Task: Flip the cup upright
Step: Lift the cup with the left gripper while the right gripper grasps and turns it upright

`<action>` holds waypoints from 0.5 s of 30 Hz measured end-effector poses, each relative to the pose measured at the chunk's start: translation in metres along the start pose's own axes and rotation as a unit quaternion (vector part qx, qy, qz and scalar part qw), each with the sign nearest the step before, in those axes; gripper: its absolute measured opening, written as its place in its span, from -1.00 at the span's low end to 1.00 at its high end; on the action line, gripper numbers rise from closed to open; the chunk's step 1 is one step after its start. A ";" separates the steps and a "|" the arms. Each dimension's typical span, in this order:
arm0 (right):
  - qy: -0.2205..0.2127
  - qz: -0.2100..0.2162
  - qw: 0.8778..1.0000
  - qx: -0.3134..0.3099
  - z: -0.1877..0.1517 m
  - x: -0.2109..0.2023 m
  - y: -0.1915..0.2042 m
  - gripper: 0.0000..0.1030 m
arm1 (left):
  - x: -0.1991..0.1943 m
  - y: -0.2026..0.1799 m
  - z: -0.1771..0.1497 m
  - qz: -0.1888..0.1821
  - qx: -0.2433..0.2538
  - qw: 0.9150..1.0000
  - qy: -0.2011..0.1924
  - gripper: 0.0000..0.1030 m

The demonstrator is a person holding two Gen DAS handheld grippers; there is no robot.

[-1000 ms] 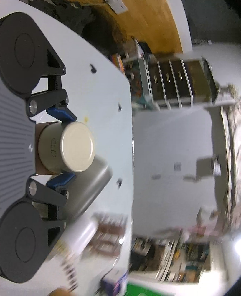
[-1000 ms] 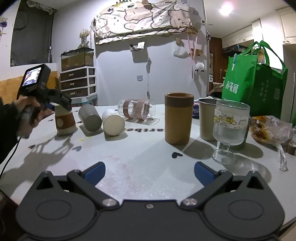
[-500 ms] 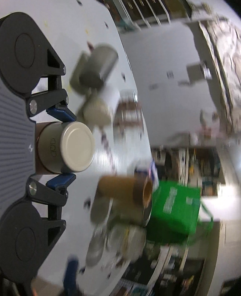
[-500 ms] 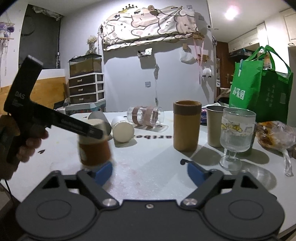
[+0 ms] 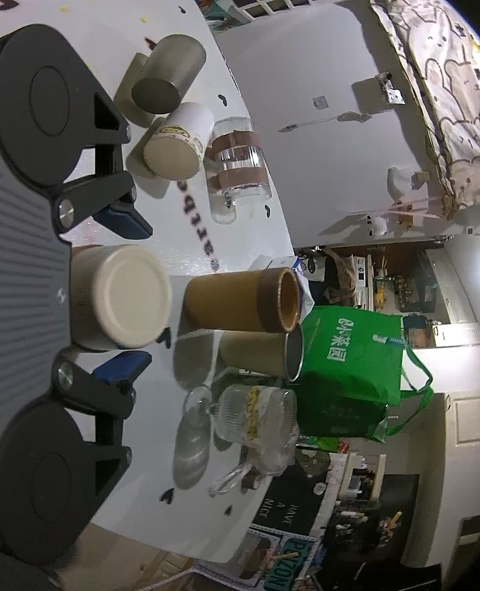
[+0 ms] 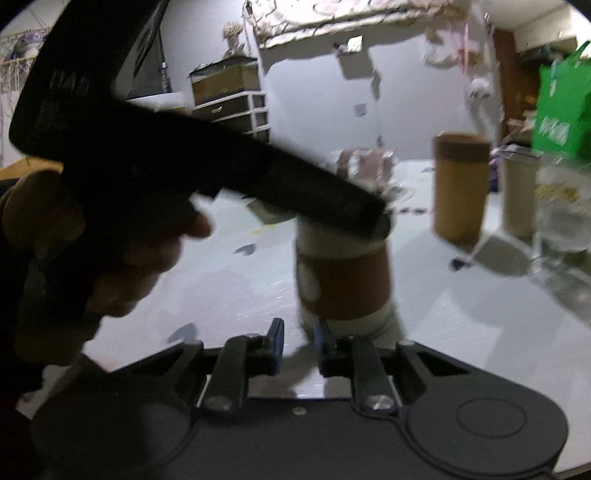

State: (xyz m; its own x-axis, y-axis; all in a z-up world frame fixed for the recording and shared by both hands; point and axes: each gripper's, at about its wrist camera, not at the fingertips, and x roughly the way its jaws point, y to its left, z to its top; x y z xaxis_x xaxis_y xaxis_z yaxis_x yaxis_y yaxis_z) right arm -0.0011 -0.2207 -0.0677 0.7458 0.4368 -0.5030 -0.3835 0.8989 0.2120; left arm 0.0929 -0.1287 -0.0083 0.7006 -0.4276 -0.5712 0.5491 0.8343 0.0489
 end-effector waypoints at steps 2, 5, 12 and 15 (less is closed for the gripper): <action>0.013 0.017 1.000 0.008 -0.001 0.009 0.002 -0.76 | 0.002 0.001 0.003 -0.003 -0.006 1.000 0.001 0.29; 0.025 0.029 0.999 0.018 -0.002 0.020 0.004 -0.80 | 0.001 0.003 0.002 -0.010 -0.009 1.000 0.003 0.13; 0.025 0.018 0.998 0.062 -0.005 0.024 -0.009 -0.97 | -0.027 0.008 -0.012 -0.029 -0.009 0.999 -0.012 0.13; 0.022 0.003 0.998 0.062 -0.005 0.019 -0.008 -0.97 | -0.043 0.012 -0.020 -0.032 -0.018 0.999 -0.017 0.13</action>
State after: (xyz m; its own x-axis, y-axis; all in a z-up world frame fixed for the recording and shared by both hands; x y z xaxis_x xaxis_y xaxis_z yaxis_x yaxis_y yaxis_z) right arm 0.0133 -0.2203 -0.0832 0.7177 0.4419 -0.5381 -0.3144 0.8952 0.3158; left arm 0.0607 -0.0936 0.0005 0.6806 -0.4914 -0.5433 0.5765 0.8169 -0.0166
